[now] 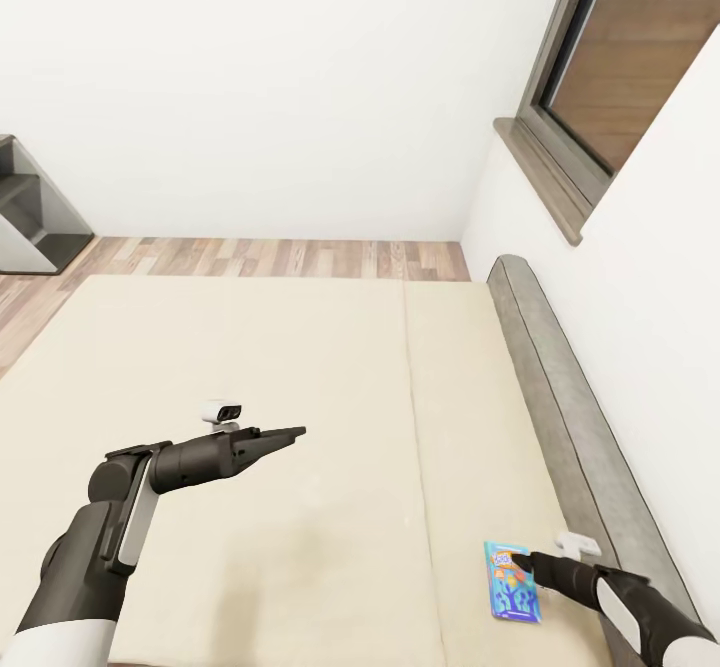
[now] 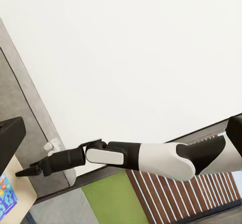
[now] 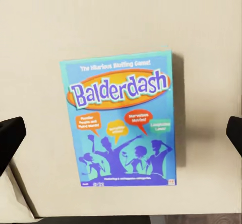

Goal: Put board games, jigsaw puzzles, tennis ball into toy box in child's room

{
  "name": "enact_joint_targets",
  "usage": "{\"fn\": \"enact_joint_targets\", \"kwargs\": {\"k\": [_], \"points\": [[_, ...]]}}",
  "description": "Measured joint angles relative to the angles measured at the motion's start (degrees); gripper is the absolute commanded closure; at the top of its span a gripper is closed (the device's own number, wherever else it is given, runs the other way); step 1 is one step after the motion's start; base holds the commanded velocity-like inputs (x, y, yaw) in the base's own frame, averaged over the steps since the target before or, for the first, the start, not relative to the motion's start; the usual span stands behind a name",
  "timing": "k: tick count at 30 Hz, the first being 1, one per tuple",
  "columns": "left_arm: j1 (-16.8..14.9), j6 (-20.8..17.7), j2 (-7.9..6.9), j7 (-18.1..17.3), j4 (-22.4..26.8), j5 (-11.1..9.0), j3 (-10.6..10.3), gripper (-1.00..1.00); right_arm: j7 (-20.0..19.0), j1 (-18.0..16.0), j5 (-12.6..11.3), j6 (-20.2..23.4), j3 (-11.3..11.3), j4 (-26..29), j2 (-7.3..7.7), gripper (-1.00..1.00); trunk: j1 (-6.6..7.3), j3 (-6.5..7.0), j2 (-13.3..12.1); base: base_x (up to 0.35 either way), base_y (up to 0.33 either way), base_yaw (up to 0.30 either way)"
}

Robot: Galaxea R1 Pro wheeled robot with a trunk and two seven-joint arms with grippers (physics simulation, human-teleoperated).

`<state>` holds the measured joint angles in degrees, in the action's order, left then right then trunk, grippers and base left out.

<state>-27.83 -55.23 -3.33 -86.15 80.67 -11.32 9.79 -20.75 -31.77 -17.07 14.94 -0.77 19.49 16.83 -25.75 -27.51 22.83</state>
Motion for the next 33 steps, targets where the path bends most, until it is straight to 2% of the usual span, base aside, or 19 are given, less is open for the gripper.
{"fn": "enact_joint_targets", "kwargs": {"k": [5,13,22,33], "points": [[0.00,0.01,-0.07,-0.02,0.00,0.07,0.05,-1.00,-1.94,-0.22,-0.11,1.19,0.98,0.14,0.20,-1.00,0.00,-0.07,0.00,0.000,0.000,0.000],[0.00,-0.02,-0.01,0.00,0.00,-0.07,0.00,-1.00,-2.29,-0.29,0.04,3.32,1.21,0.28,-0.19,-1.00,0.00,-0.65,0.00,0.000,0.000,0.000],[0.00,0.02,-0.04,-0.14,0.00,0.04,0.05,-1.00,-2.04,-0.29,0.39,3.50,1.19,0.30,-0.56,-1.00,0.00,-1.49,0.00,0.000,0.000,0.000],[0.00,0.02,0.00,-0.01,0.00,-0.08,-0.02,-1.00,-1.83,-0.41,0.61,3.44,1.21,0.58,-0.30,-1.00,0.00,-2.29,0.00,0.000,0.000,0.000]]}}
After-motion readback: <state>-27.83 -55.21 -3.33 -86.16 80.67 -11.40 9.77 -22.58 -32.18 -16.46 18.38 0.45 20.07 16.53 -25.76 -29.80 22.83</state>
